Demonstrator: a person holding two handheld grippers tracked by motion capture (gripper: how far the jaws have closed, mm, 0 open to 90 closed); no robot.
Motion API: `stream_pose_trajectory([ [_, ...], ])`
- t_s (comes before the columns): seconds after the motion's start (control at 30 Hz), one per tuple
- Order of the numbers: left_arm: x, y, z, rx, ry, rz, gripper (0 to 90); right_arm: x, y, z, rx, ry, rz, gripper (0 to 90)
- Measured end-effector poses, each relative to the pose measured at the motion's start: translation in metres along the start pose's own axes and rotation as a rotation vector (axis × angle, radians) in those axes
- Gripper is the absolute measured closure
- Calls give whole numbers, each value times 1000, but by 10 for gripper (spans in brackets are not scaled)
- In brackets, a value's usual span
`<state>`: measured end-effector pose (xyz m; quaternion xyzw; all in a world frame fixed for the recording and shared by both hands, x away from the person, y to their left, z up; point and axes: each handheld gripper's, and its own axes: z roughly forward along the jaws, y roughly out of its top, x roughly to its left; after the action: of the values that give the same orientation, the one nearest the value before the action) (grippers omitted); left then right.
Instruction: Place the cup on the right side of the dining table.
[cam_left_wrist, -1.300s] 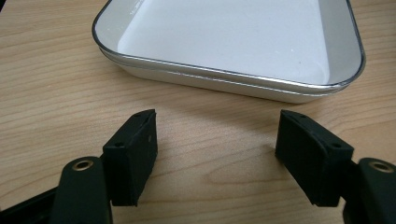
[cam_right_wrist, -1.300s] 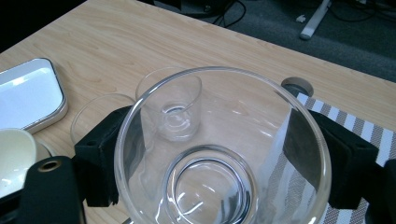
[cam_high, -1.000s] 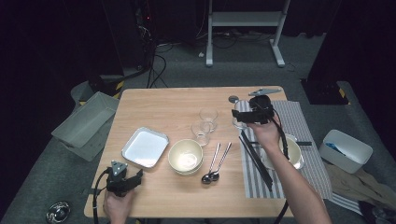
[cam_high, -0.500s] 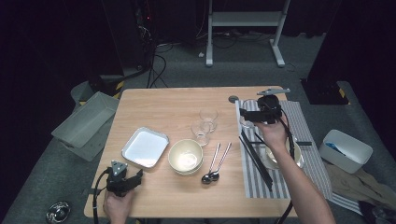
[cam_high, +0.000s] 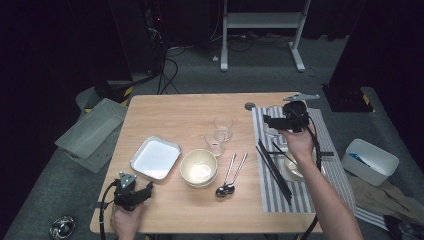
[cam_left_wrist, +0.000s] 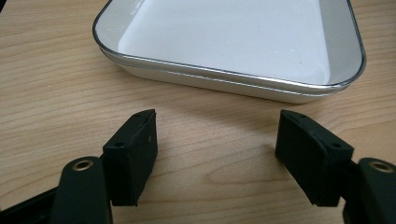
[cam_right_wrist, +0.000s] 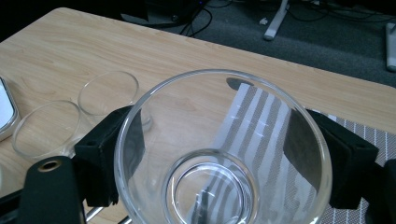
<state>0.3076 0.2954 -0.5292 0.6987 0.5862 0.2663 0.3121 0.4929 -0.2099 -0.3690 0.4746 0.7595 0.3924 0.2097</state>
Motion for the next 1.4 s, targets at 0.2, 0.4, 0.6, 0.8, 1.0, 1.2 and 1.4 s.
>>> stream_pose_trajectory([
  [0.2,0,0,0,-1,0,-2,298,-5,-4,0,-2,-1,10,181],
  [0.4,0,0,0,-1,1,-2,298,-11,-7,-2,-3,-14,16,181],
  [0.6,0,0,0,-1,1,-2,297,-17,-9,-7,-5,-26,19,181],
  [0.8,0,0,0,-1,0,-2,297,-25,-10,-9,-9,-24,32,181],
  [1.0,0,0,0,-1,1,-3,297,-31,-11,-10,-5,-25,40,181],
  [1.2,0,0,0,-1,1,-3,297,-36,-14,-11,1,-40,45,181],
  [1.4,0,0,0,0,2,-2,297,-40,-17,-10,6,-52,49,181],
])
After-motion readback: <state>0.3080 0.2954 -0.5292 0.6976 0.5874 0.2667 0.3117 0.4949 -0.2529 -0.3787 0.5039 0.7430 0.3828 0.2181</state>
